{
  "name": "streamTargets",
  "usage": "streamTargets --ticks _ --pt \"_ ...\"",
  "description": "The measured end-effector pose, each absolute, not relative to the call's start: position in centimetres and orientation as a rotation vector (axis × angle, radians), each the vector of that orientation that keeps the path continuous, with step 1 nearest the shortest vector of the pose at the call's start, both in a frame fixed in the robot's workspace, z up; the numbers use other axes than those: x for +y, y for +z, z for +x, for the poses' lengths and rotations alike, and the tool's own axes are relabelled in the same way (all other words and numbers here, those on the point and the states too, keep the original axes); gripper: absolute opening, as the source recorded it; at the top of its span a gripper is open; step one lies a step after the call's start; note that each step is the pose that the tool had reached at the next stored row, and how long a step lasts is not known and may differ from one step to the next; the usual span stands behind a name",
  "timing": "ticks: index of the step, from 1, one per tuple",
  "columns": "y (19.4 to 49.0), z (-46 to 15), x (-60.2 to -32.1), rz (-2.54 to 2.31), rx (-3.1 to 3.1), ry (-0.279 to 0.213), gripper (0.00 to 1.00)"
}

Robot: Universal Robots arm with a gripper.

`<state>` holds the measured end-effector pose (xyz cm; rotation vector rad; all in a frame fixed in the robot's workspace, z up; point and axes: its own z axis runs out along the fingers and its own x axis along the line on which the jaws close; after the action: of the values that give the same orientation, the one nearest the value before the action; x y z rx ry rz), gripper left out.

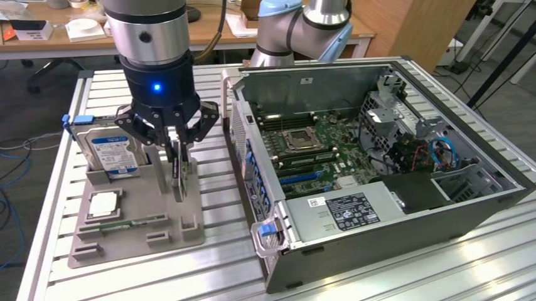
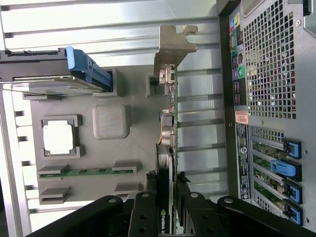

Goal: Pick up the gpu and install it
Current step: 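Pick up the gpu and move the gpu toward the slot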

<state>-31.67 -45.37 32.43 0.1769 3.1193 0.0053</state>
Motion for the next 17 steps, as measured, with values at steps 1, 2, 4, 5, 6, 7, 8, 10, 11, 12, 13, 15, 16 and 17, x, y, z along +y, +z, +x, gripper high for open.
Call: streamTargets --ticks 1,2,4,5,6,7,8,10,11,12,13,15,16,17 --pt "32.6 -31.7 -45.4 0.177 3.119 0.005 0.26" --pt "32.8 -31.7 -45.4 0.177 3.119 0.005 0.26" --pt "33.2 -31.7 -45.4 0.177 3.119 0.005 0.26" --pt "33.4 -31.7 -45.4 0.177 3.119 0.005 0.26" --pt "33.6 -31.7 -45.4 0.177 3.119 0.005 0.26" --pt "33.8 -31.7 -45.4 0.177 3.119 0.005 0.26" --pt "34.1 -31.7 -45.4 0.177 3.119 0.005 0.26" --pt "34.6 -31.7 -45.4 0.177 3.119 0.005 0.26" --pt "34.8 -31.7 -45.4 0.177 3.119 0.005 0.26" --pt "35.0 -31.7 -45.4 0.177 3.119 0.005 0.26" --pt "35.2 -31.7 -45.4 0.176 3.119 0.005 0.26" --pt "35.6 -31.7 -45.4 0.175 3.119 0.005 0.26" --pt "35.8 -31.7 -45.4 0.174 3.119 0.005 0.26" --pt "35.9 -31.7 -45.4 0.173 3.119 0.005 0.26"
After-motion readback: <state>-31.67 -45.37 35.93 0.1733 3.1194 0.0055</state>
